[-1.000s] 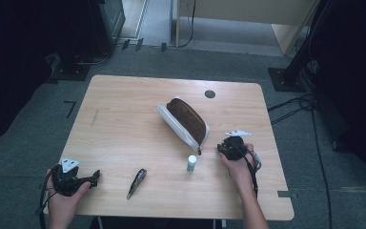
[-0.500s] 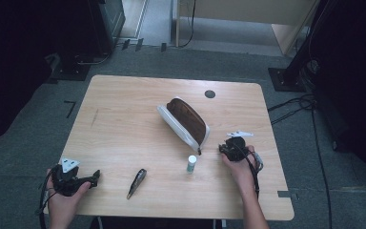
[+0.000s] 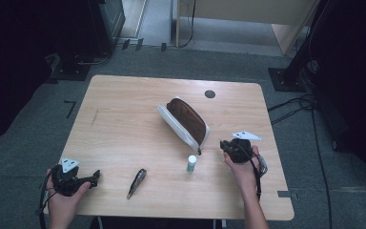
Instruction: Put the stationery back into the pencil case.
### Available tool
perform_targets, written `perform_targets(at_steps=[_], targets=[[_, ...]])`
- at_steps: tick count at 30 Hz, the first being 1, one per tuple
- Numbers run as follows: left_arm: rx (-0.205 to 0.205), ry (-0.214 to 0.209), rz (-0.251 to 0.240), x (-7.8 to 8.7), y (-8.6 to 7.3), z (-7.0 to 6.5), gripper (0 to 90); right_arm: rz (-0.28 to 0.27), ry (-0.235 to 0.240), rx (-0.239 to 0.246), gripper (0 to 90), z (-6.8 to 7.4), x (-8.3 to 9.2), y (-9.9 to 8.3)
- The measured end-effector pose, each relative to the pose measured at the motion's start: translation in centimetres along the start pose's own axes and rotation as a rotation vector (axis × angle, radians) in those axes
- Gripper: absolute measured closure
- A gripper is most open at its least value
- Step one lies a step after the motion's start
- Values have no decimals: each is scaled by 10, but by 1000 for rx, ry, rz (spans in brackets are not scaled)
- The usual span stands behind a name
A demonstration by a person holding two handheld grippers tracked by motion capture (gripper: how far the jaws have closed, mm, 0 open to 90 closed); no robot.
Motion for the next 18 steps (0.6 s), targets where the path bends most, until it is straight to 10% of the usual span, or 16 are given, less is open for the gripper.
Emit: perform_targets(at_steps=[18], targets=[[-2, 0, 1, 0, 0, 0, 0, -192, 116, 50, 813, 42, 49, 57]])
Point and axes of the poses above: each handheld gripper's, and its own axes: x roughly backward along the jaws, y roughly out of its top, z roughly to its left, the point moved 3 cm from there along -x, roughly forward along the jaws, and after that the axes turned 3 degrees about -x, right-handed, at the moved point
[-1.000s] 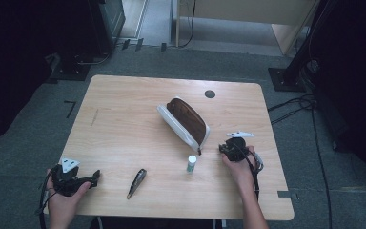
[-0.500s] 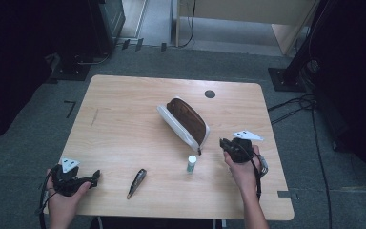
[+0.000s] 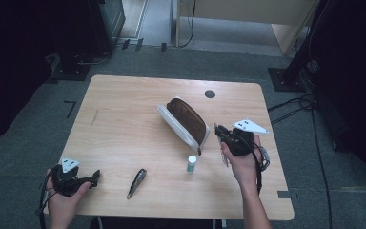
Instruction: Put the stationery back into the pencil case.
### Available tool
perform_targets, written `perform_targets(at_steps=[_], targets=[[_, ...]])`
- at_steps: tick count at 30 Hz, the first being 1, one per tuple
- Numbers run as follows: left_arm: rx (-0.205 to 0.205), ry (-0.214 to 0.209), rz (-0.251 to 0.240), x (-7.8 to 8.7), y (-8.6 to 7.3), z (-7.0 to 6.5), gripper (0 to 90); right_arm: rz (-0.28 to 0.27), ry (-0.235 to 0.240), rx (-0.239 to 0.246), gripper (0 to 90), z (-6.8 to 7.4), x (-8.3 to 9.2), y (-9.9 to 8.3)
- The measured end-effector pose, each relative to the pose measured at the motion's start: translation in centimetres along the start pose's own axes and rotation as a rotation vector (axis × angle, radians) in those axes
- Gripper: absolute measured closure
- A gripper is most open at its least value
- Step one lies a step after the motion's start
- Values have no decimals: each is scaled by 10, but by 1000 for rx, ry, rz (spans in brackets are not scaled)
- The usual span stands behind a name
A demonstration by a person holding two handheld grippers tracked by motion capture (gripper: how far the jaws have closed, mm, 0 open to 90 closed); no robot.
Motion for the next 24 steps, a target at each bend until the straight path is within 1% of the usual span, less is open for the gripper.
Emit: perform_targets(at_steps=[4, 8, 13, 18, 24], targets=[[0, 0, 0, 0, 0, 0, 0, -20, 19, 27, 812, 11, -2, 17], [-1, 0, -1, 0, 0, 0, 0, -36, 37, 49, 812, 21, -8, 33], [-1, 1, -1, 0, 0, 0, 0, -66, 76, 60, 812, 31, -19, 48], [-2, 0, -1, 0, 0, 0, 0, -90, 103, 62, 811, 38, -30, 59], [0, 0, 0, 0, 0, 0, 0, -88, 133, 101, 810, 45, -53, 64]])
Point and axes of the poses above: each handheld gripper's, and its own axes: x roughly backward along the jaws, y roughly out of its top, z roughly to its left, the point moved 3 cm from there along -x, roughly forward along the jaws, and after that the axes turned 3 degrees about -x, right-handed, at the moved point
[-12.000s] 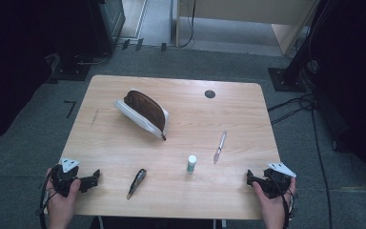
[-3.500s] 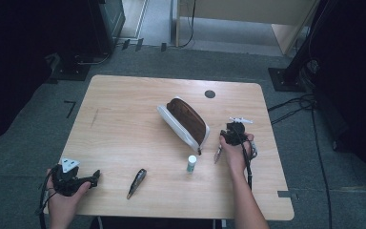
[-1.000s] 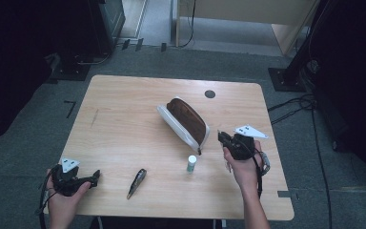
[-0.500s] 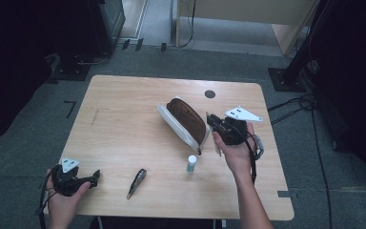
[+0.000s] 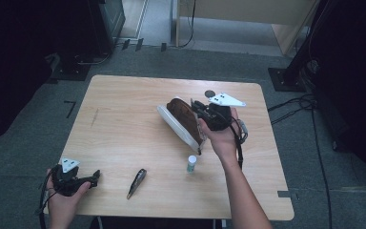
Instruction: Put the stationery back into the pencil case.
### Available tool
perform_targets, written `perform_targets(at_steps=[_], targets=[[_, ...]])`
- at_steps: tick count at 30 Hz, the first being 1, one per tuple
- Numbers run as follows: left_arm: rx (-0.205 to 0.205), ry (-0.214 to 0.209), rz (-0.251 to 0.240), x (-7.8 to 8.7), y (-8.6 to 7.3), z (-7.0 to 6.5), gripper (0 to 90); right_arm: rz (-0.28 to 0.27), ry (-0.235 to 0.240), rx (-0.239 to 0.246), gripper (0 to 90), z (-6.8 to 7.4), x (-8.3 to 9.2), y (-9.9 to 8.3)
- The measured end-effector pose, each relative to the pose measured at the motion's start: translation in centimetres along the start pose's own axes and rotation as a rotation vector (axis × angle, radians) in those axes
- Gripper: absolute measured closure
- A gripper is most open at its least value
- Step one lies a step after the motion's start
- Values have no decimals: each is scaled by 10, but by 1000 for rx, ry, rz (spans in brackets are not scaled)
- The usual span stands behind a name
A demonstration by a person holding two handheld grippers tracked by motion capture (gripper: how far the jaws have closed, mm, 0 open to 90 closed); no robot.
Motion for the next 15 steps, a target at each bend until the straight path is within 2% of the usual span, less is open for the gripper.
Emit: perform_targets(at_steps=[7, 12, 15], targets=[[1, 0, -1, 0, 0, 0, 0, 14, 1, 10, 810, -6, -23, -8], [0, 0, -1, 0, 0, 0, 0, 32, -18, 29, 812, -9, -31, -13], [1, 0, -1, 0, 0, 0, 0, 45, -17, 25, 812, -9, -33, -18]])
Point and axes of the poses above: each handheld gripper's, and its own axes: x roughly backward along the jaws, y roughly out of its top, z roughly to its left, the point moved 3 cm from there along -x, roughly forward along the jaws, and after that the axes turned 3 degrees about -x, right-handed, at the moved point
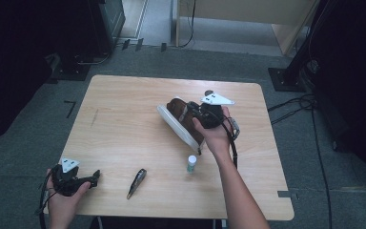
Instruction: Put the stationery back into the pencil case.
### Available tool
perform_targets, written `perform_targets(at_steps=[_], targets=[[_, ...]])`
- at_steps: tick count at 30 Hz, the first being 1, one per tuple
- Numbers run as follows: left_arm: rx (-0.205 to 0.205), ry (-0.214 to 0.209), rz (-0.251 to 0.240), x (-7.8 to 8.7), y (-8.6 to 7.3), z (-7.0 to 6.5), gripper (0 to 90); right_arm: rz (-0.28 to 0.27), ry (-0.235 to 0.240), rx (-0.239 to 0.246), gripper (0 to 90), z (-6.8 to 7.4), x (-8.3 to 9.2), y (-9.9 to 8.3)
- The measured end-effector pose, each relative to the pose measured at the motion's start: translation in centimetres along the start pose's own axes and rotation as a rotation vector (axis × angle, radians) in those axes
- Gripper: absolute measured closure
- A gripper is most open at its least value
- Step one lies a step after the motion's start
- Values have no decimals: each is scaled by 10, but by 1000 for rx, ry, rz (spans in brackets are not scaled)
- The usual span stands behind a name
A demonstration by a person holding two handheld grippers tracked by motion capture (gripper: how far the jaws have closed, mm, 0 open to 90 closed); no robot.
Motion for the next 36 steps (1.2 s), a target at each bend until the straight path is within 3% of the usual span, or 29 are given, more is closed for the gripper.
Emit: perform_targets(at_steps=[5, 18, 22, 25, 36], targets=[[0, 0, 0, 0, 0, 0, 0, 25, 3, 5, 812, -2, 3, -9], [0, 0, 0, 0, 0, 0, 0, 53, -10, -6, 813, -11, 39, -35], [0, 0, 0, 0, 0, 0, 0, 90, -7, 14, 813, -8, 34, -42], [0, 0, 1, 0, 0, 0, 0, 82, 0, 8, 813, -7, 30, -45], [0, 0, 0, 0, 0, 0, 0, 91, -22, -8, 768, -5, 1, -36]])
Point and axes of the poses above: each handheld gripper's, and its own axes: x roughly backward along the jaws, y roughly out of its top, z roughly to its left, the point moved 3 cm from there along -x, roughly forward along the jaws, and after that the axes turned 3 degrees about -x, right-handed, at the moved point
